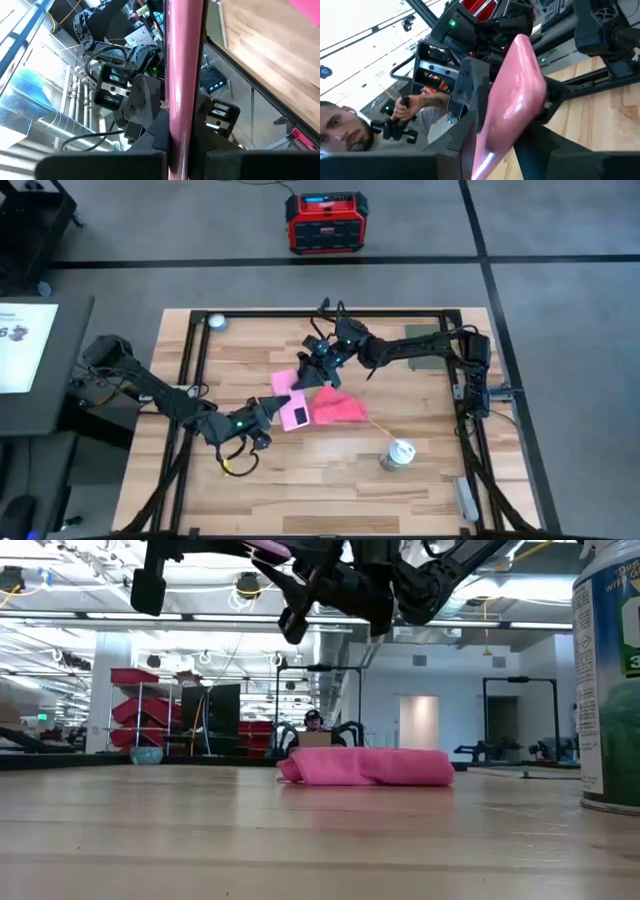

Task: Apply microfiber cloth
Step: Spray the back of the pink phone using the spray bottle

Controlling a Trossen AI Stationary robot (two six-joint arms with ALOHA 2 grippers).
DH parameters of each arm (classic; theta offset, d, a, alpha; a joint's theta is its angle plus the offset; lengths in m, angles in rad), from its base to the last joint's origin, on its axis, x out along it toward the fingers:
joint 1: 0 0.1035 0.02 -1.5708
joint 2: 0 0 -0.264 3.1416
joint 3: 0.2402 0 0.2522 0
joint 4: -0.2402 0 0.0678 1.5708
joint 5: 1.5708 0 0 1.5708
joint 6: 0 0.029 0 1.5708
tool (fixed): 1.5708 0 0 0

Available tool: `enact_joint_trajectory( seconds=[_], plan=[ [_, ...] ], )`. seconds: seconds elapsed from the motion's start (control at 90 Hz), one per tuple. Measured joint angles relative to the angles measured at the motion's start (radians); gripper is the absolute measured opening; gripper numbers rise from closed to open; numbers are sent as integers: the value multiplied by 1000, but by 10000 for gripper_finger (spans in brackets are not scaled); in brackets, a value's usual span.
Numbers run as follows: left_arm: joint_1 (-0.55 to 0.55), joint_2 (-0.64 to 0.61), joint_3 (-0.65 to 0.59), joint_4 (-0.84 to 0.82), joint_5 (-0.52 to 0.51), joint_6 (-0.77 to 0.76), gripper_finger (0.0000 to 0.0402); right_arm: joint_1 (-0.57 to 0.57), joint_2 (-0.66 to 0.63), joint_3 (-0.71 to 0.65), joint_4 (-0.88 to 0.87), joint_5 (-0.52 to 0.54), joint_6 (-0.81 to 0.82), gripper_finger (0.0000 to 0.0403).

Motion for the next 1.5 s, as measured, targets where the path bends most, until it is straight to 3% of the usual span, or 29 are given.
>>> enact_joint_trajectory(
  seconds=[0.289,0.467,0.844,1.189,1.5],
  plan=[
    [0,0,0,0,0,-4,2,-8,-1,0,-13,-18,-50,80],
    [-1,2,-3,-24,-5,19,2,-3,-2,0,-57,3,-96,22],
    [-1,0,-2,-21,-40,-16,3,5,-27,-3,-48,73,-189,22],
    [-1,0,43,-7,-49,-85,91,43,-140,-2,-221,184,-394,18],
    [-1,-1,61,-20,-57,-84,101,48,-166,0,-267,202,-411,17]
  ],
)
